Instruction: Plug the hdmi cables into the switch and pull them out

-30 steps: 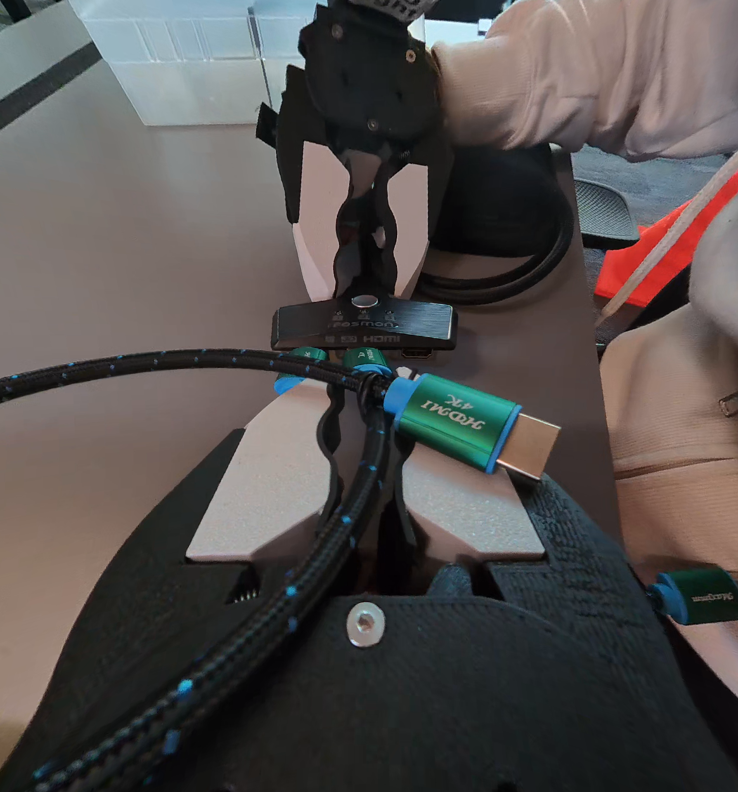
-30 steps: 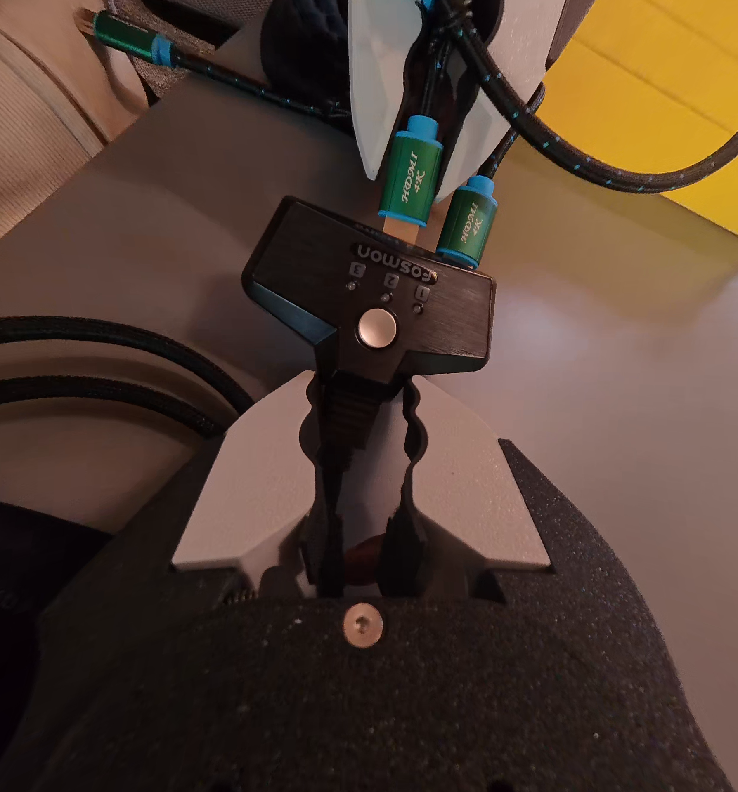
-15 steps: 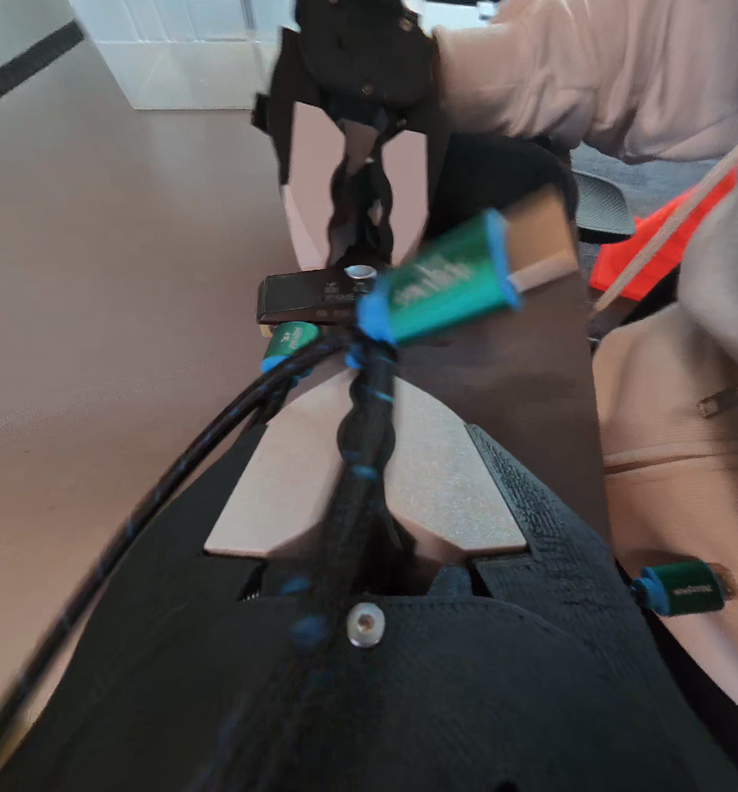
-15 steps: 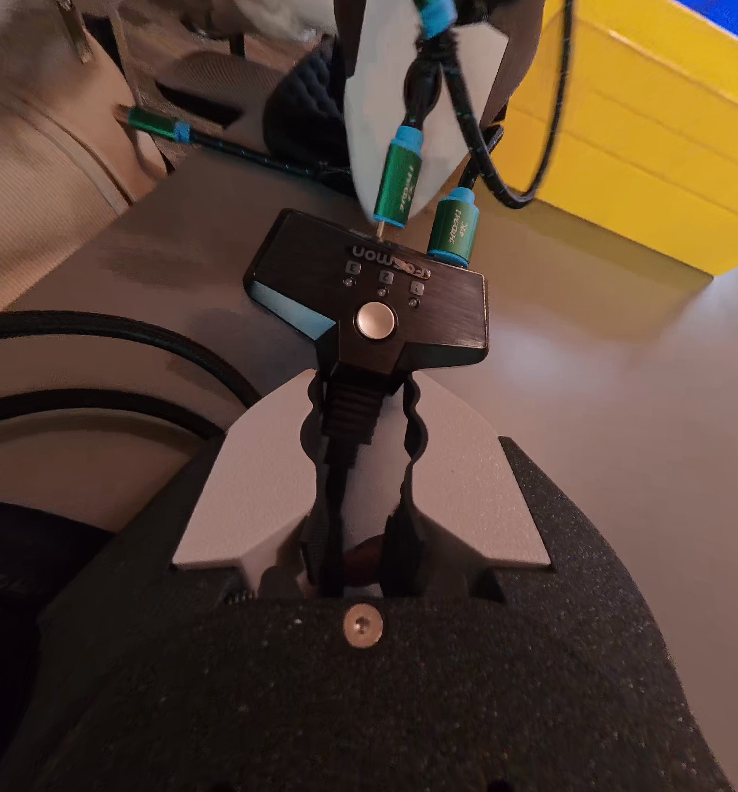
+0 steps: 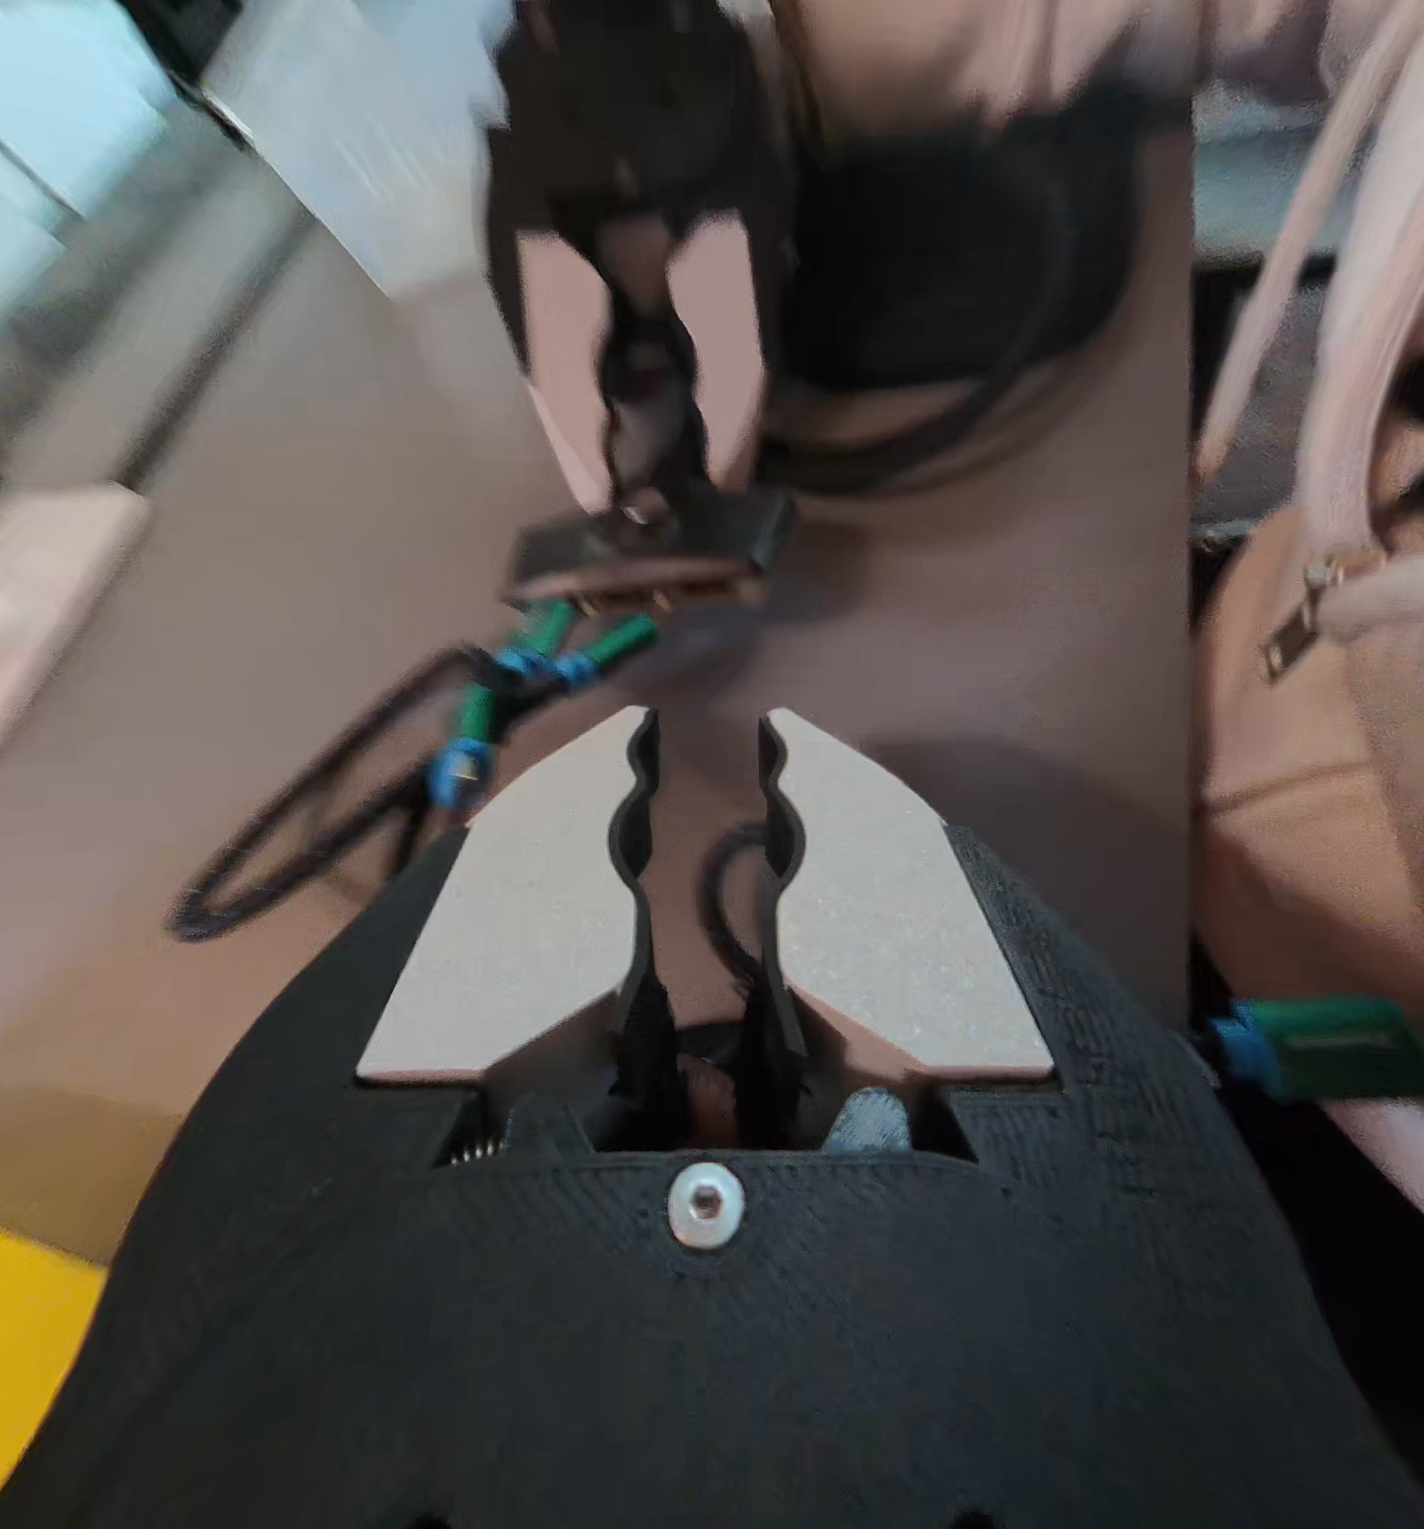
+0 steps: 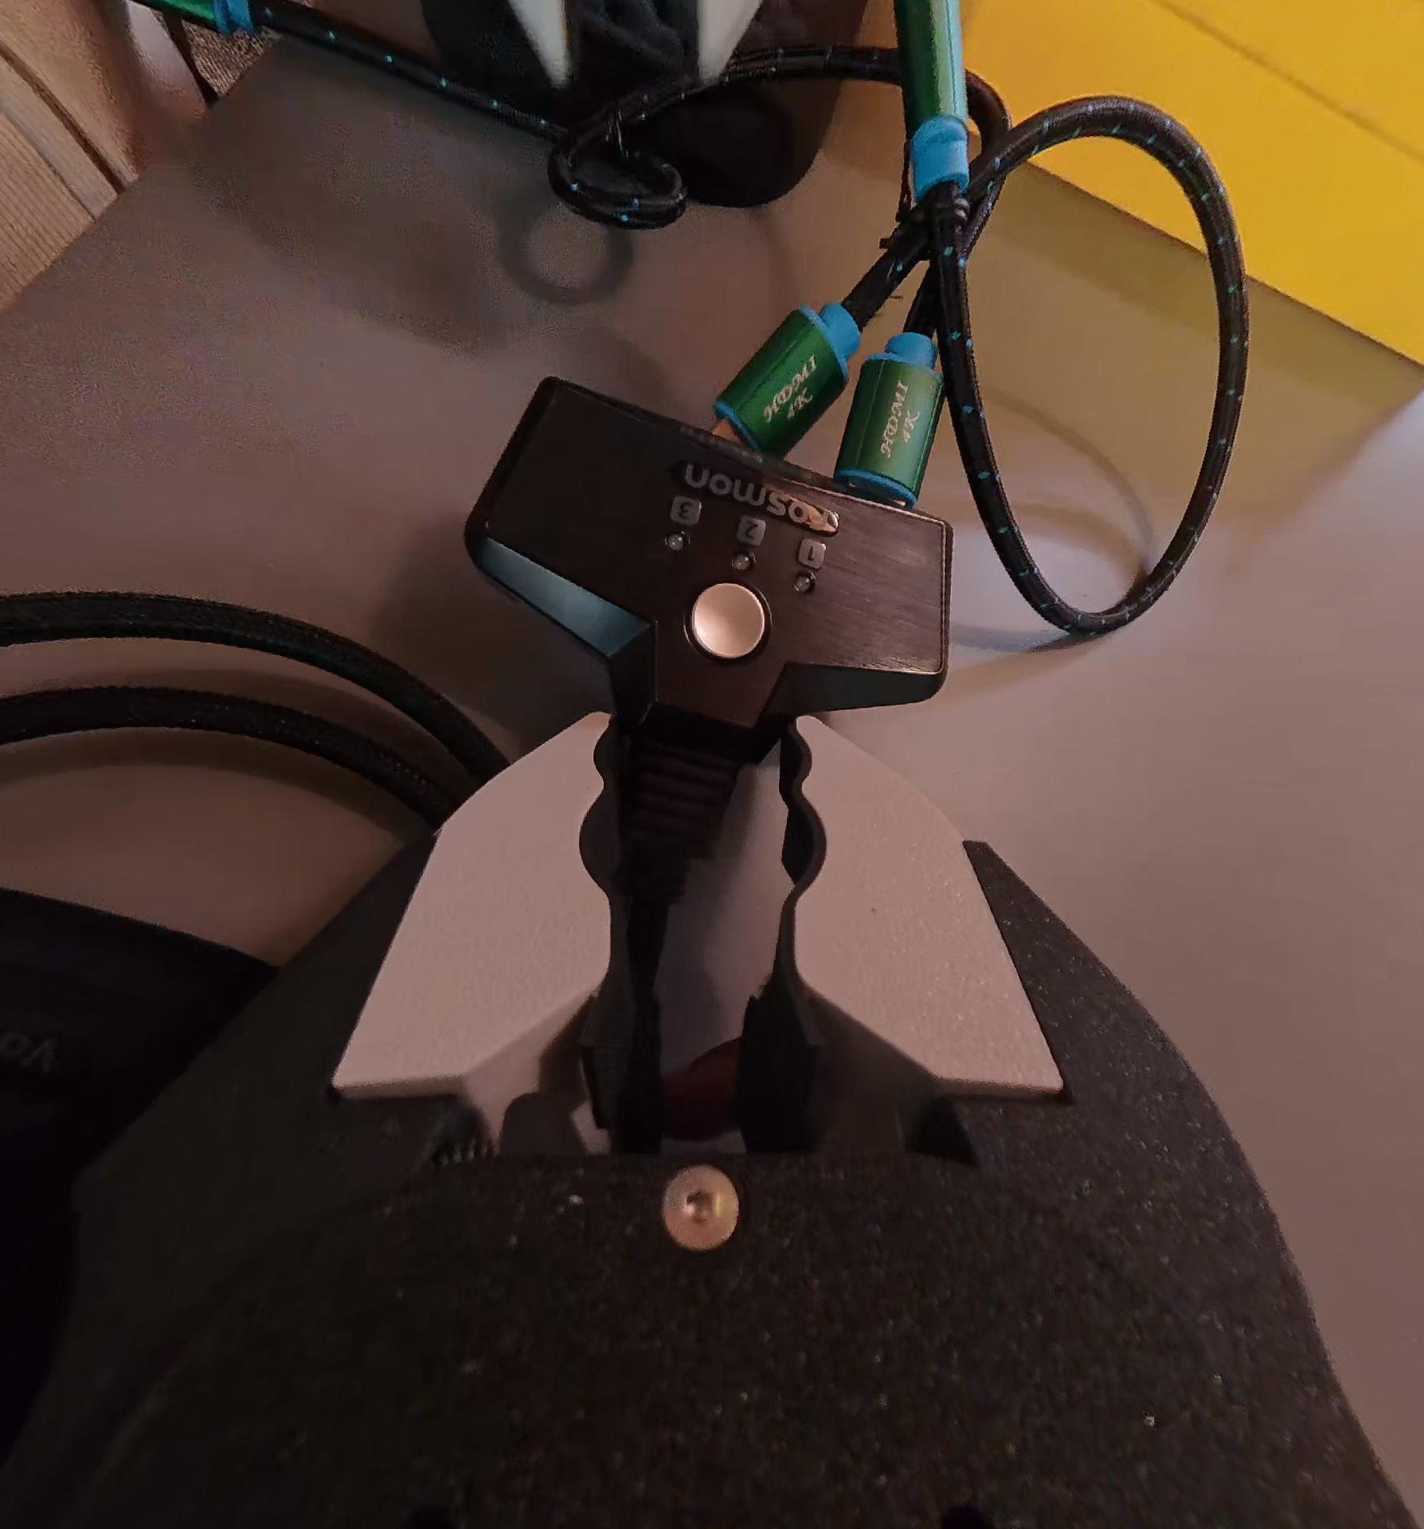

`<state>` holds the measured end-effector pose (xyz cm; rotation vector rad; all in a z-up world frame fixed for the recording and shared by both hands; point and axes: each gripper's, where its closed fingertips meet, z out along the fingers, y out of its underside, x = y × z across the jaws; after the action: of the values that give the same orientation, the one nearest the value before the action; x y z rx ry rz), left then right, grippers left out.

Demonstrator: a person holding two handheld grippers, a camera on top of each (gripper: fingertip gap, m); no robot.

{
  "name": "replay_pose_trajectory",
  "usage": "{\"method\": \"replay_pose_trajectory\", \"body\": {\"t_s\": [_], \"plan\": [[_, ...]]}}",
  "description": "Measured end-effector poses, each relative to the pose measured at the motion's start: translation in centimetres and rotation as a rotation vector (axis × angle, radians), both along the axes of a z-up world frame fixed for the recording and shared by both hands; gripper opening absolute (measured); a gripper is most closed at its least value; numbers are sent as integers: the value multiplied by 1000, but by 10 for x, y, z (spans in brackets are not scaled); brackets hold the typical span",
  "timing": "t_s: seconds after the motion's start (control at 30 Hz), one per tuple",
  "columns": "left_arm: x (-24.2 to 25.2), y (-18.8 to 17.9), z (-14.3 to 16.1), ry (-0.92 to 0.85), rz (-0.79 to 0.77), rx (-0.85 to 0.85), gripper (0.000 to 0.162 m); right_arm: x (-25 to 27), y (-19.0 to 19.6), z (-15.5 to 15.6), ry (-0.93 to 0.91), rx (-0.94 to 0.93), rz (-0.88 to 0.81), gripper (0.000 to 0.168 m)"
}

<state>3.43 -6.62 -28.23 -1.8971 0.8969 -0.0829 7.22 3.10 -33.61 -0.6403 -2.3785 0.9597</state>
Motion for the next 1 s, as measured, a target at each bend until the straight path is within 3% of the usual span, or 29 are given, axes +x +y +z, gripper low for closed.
{"method": "replay_pose_trajectory", "body": {"t_s": [0.07,0.13,0.23,0.33,0.5,0.6,0.77,0.83,0.9,1.0], "plan": [[-10,9,26,73,46,170,24,0,0,0,0,1,-1,37],[-18,16,46,224,50,306,35,0,0,0,1,1,-4,37],[-20,27,63,347,-10,341,50,0,0,0,2,-12,-7,37],[-10,37,53,436,-133,246,54,-1,0,0,1,-25,-7,37],[-18,58,11,1006,-296,343,47,-1,0,-1,2,-35,-8,37],[-10,59,-1,1032,-357,401,42,-1,0,-1,-1,-50,-5,37],[-7,59,-28,1024,-334,329,39,0,-1,-1,-11,-61,0,37],[-6,70,-27,1026,-248,409,20,0,-1,0,-21,-73,1,37],[-11,76,-29,1124,-199,461,12,-2,1,1,-20,-88,-15,37],[-8,79,-25,1200,-159,588,12,0,2,6,-13,-124,-13,37]]}}
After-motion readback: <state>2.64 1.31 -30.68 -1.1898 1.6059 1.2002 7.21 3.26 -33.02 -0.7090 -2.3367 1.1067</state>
